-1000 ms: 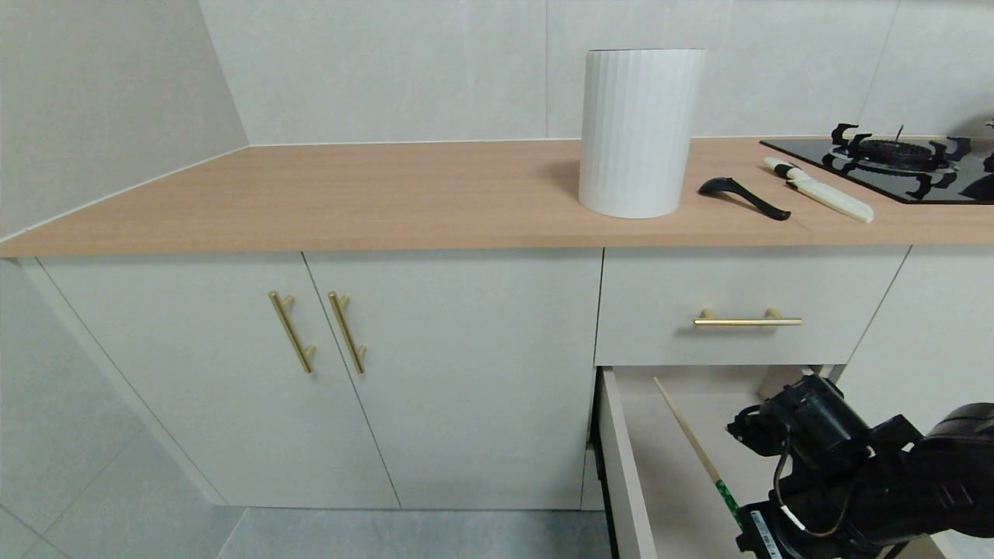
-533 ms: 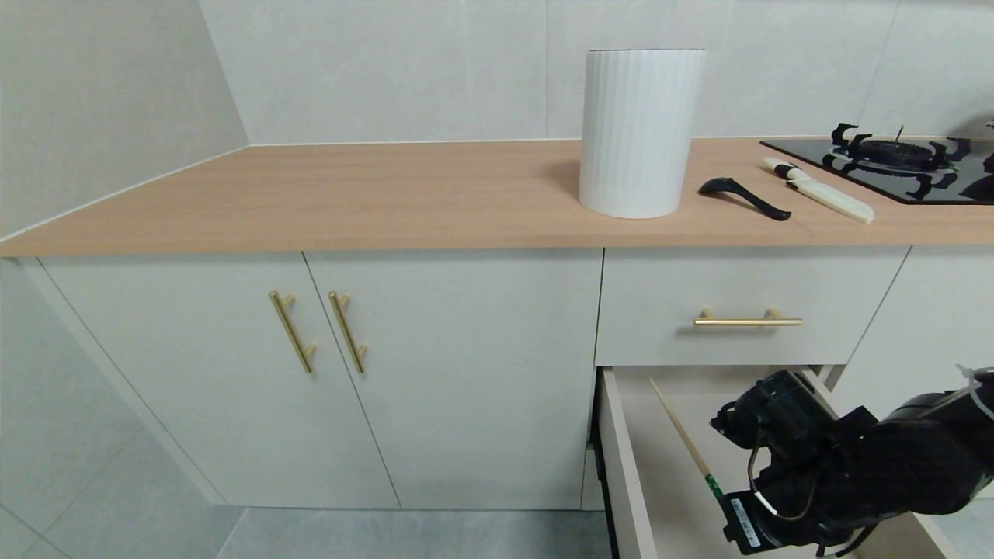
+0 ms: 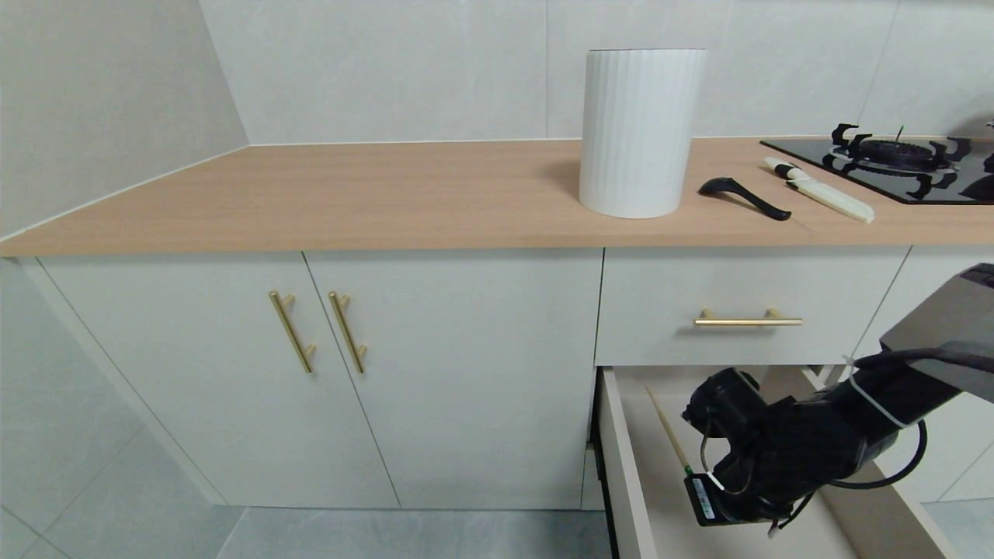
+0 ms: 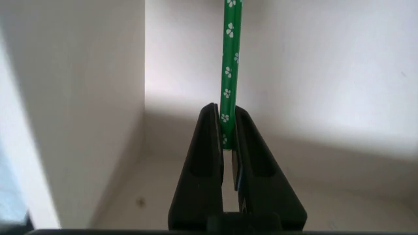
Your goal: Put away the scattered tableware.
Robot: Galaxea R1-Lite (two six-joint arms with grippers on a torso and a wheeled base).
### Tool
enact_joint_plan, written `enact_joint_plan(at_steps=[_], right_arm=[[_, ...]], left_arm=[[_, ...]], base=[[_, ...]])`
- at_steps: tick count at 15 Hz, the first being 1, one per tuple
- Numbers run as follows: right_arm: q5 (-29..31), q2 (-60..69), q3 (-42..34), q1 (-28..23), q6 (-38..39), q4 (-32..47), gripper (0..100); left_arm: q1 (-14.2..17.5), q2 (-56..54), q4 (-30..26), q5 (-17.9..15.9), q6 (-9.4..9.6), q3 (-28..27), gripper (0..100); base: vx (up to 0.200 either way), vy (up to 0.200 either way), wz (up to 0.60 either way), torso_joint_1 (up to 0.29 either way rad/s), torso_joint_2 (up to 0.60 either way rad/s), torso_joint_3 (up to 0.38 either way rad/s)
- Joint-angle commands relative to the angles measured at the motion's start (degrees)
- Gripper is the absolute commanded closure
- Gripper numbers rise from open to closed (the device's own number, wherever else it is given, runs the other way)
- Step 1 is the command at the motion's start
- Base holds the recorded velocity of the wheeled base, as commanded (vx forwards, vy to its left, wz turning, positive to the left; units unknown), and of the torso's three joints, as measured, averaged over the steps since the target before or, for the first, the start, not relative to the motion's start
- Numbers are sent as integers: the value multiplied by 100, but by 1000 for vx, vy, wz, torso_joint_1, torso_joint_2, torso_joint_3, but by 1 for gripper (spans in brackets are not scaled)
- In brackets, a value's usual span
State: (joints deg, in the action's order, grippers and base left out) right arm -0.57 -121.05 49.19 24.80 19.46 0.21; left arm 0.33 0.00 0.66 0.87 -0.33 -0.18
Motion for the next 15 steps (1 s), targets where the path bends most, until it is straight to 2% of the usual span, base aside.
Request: enact_joint_plan(at_steps=[1,6,15], right_arm=[[5,-375,196,25,93,-3,100],[242,-674,311,104,181,-21,100],[286,-665,319,104,216,-21,100]], left_arm=[[2,0,4,1,-2,1,0],[2,0,4,1,-2,1,0],[2,0,4,1,-2,1,0]], base=[[0,0,0,0,0,0],[0,0,0,0,0,0],[0,0,0,0,0,0]])
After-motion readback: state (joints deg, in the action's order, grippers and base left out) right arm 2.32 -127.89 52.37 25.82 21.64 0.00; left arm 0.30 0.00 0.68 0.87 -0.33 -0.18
